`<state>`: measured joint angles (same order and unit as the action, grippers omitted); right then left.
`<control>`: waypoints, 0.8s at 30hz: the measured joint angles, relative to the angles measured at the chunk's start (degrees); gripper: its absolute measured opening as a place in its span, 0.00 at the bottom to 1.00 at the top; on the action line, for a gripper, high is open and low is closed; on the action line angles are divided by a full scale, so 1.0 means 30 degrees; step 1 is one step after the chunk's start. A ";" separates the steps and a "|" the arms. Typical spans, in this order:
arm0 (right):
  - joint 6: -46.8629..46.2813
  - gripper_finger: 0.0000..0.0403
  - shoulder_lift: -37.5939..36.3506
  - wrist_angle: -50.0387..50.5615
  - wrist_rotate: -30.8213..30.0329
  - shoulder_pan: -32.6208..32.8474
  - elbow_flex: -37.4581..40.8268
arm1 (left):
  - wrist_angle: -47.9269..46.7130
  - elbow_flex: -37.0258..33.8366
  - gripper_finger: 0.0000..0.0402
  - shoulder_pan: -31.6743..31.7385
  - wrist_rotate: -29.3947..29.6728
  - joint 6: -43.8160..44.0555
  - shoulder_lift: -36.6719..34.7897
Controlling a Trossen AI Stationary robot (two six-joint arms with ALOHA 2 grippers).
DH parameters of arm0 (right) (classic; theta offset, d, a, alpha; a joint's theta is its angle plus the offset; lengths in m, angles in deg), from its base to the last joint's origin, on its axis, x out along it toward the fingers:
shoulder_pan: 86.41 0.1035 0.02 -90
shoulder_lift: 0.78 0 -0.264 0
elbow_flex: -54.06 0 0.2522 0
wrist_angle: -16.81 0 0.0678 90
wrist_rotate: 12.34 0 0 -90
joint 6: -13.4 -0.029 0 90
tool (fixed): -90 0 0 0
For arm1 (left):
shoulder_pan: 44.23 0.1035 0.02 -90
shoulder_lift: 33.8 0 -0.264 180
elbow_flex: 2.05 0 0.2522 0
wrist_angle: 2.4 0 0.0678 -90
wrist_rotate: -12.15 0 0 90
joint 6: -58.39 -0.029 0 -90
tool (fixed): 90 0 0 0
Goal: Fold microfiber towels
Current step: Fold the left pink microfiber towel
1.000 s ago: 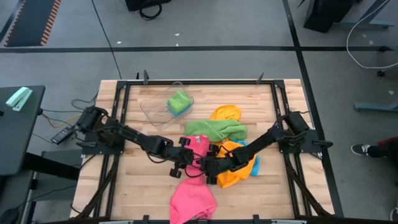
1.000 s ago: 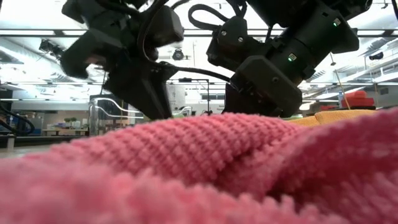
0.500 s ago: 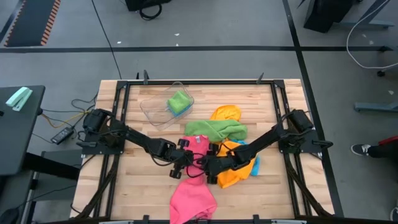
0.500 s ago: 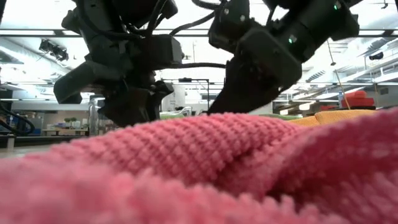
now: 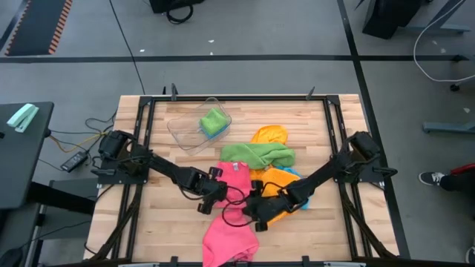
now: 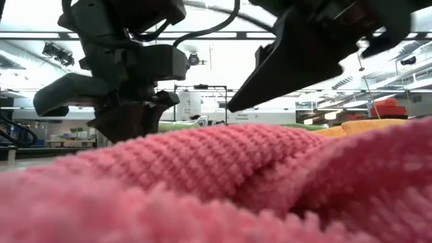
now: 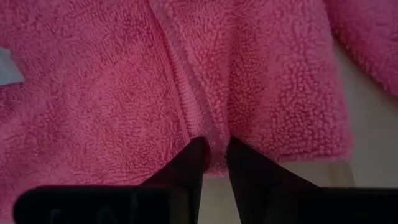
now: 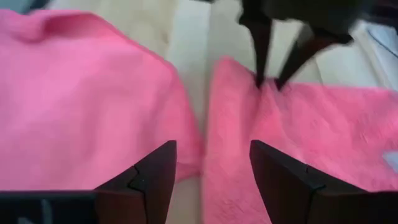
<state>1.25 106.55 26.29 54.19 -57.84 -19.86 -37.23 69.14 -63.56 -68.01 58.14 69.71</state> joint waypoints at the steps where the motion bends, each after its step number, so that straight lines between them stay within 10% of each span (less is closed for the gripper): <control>1: 0.0022 0.53 0.0000 -0.0001 -0.0002 0.0041 0.0000 | 0.0006 -0.0007 0.20 -0.0062 0.0040 0.0000 0.0000; 24: 0.0461 0.53 -0.1445 0.2496 -0.0695 0.0403 0.0007 | -0.1398 -0.0036 0.19 -0.0862 0.0355 -0.1394 -0.2635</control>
<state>2.63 102.22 33.78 52.10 -56.63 -19.84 -41.42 69.03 -66.14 -66.95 53.96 61.80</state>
